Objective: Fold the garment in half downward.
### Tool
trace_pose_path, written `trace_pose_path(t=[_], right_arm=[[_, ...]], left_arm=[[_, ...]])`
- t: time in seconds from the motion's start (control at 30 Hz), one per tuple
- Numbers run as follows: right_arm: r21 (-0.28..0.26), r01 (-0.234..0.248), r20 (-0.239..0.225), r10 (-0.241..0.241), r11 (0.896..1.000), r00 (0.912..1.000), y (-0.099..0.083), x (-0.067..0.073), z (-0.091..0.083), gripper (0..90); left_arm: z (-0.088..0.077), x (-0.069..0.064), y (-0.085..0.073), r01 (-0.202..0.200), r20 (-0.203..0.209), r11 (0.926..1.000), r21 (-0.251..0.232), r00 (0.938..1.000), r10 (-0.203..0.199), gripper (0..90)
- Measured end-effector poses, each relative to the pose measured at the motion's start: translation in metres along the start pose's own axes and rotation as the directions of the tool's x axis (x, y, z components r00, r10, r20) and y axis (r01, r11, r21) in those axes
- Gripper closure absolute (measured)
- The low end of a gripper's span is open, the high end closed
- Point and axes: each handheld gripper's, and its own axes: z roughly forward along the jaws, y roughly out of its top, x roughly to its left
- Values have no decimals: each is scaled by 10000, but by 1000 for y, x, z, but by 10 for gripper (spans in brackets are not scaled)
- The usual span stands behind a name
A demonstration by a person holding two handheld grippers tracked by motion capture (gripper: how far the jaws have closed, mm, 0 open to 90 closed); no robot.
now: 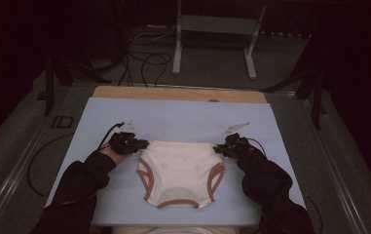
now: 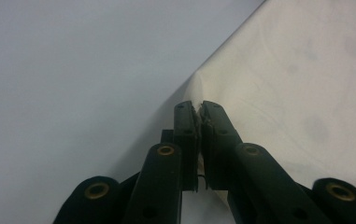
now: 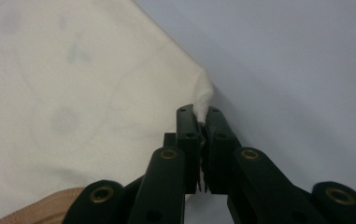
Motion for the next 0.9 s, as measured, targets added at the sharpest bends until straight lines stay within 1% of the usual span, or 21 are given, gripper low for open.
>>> trace_pose_path(t=[0.17,0.37,0.53,0.6,0.63,0.7,0.73,0.8,0.9], right_arm=[[-13,-45,96,45,10000,9999,4,-3,0,863],[13,-16,236,16,10000,9997,12,-9,1,864],[-45,-93,333,95,9999,9994,18,-14,1,864],[-55,-168,362,170,9998,9992,20,-16,2,863],[-56,-145,387,147,9999,9991,21,-18,3,863],[-74,-285,439,288,9996,9986,23,-20,4,863],[-99,-267,446,271,9996,9986,24,-21,5,863],[-54,-280,497,282,9996,9984,27,-23,8,863],[-13,-326,577,327,9995,9978,31,-27,11,863]], left_arm=[[-2,3,6,-22,-41,9999,-149,10000,21,859],[-1,10,11,90,-80,9997,-220,9999,-92,860],[1,16,15,169,-135,9994,-312,9998,-173,859],[1,18,17,131,-183,9993,-357,9997,-138,859],[1,19,18,100,-205,9993,-350,9997,-107,859],[1,22,20,118,-245,9993,-358,9996,-127,859],[1,23,21,164,-249,9992,-364,9995,-173,859],[2,26,24,131,-341,9993,-347,9993,-142,859],[3,30,27,203,-348,9986,-487,9992,-220,859]])
